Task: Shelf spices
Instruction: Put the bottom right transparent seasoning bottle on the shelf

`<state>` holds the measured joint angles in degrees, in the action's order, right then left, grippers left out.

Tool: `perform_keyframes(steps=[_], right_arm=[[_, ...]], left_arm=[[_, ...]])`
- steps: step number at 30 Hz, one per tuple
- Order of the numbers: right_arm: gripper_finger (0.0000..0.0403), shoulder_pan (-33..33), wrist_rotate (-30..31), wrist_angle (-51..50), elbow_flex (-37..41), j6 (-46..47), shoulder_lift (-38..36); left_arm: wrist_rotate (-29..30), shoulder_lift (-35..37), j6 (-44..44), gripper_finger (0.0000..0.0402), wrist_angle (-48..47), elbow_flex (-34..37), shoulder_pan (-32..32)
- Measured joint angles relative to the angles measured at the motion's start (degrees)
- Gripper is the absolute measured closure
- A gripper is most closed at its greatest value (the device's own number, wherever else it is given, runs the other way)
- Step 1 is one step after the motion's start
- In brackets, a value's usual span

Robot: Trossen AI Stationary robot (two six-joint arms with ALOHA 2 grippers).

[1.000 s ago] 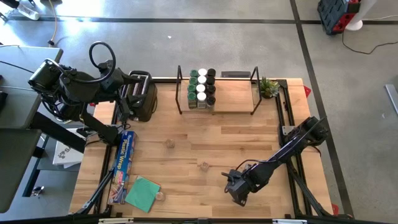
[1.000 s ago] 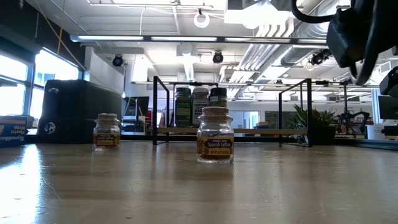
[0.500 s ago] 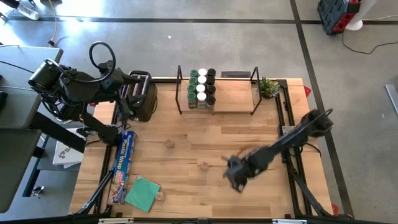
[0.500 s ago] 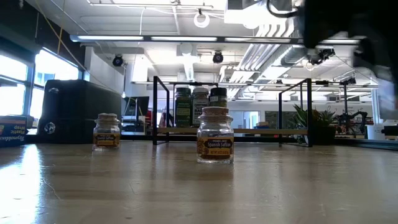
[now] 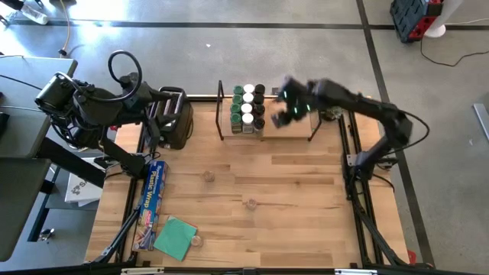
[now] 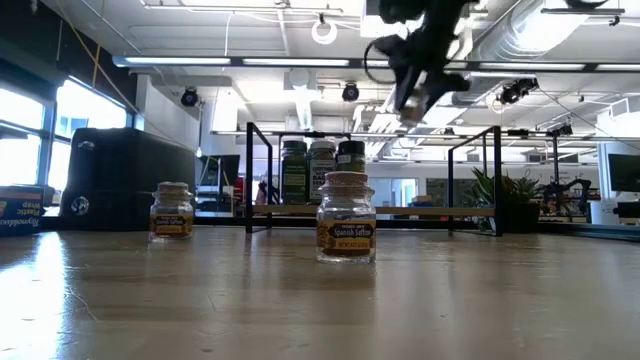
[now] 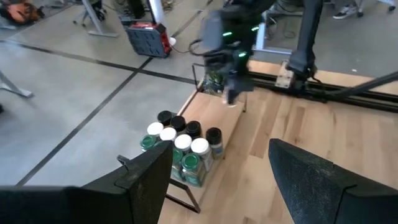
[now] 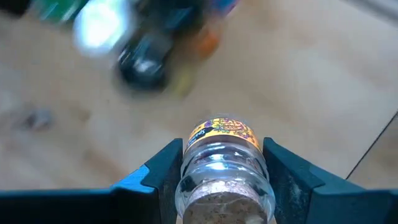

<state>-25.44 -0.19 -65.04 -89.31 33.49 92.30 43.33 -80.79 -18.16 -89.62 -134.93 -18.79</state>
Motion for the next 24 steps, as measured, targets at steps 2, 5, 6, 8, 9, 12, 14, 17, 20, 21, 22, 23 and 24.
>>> perform_keyframes(steps=[2, 5, 6, 8, 9, 12, 14, 17, 20, 21, 22, 23, 24], right_arm=[[0.0233, -5.45, -0.59, -0.15, -3.34, -4.28, 4.09], [0.0233, -11.7, -2.19, -0.26, -7.25, -9.31, 10.93], [0.0233, -13.33, -2.45, -0.27, -8.38, -10.49, 13.27], [0.0233, -15.57, -3.21, -0.26, -10.67, -11.9, 17.69], [0.0233, -16.38, -3.72, -0.11, -11.8, -12.56, 19.66], [0.0233, -17.89, -6.77, 1.19, -14.77, -14.07, 24.57], [0.0233, -18.49, -7.44, 1.01, -16.25, -14.52, 27.16], [0.0233, -18.86, -7.92, 1.18, -16.84, -15.43, 29.39], [0.0229, -18.85, -8.03, 1.52, -16.9, -15.98, 30.34], [0.0221, -18.83, -8.01, 1.78, -16.86, -15.98, 30.56], [0.0213, -18.83, -7.99, 2.1, -16.82, -16.0, 30.71], [0.0204, -18.83, -7.88, 2.52, -16.79, -16.0, 30.72], [0.0197, -18.83, -7.84, 3.04, -16.79, -16.0, 30.72]], left_arm=[[1.33, 0.0, -0.39, 0.014, 0.0, 0.0, 0.0], [2.61, 0.02, -1.31, 0.014, 0.07, 0.0, 0.0], [2.86, 0.02, -1.66, 0.014, 0.23, 0.0, 0.02], [3.46, 0.01, -1.76, 0.014, 0.87, 0.0, 0.0], [3.69, 0.02, -1.76, 0.014, 1.16, 0.0, 0.0], [4.37, 0.02, -1.76, 0.014, 2.18, 0.0, 0.0], [5.4, 0.0, -1.77, 0.014, 3.22, 0.0, 0.0], [7.19, 0.0, -1.81, 0.014, 4.43, 0.0, 0.0], [8.59, 0.0, -1.74, 0.014, 5.95, 0.0, 0.01], [8.97, 0.0, -1.72, 0.014, 6.12, 0.0, 0.04], [9.28, 0.0, -1.74, 0.014, 6.12, 0.0, 0.09], [9.61, 0.0, -1.74, 0.014, 6.17, 0.0, 0.23], [9.7, 0.0, -1.75, 0.014, 6.33, 0.0, 0.49]])
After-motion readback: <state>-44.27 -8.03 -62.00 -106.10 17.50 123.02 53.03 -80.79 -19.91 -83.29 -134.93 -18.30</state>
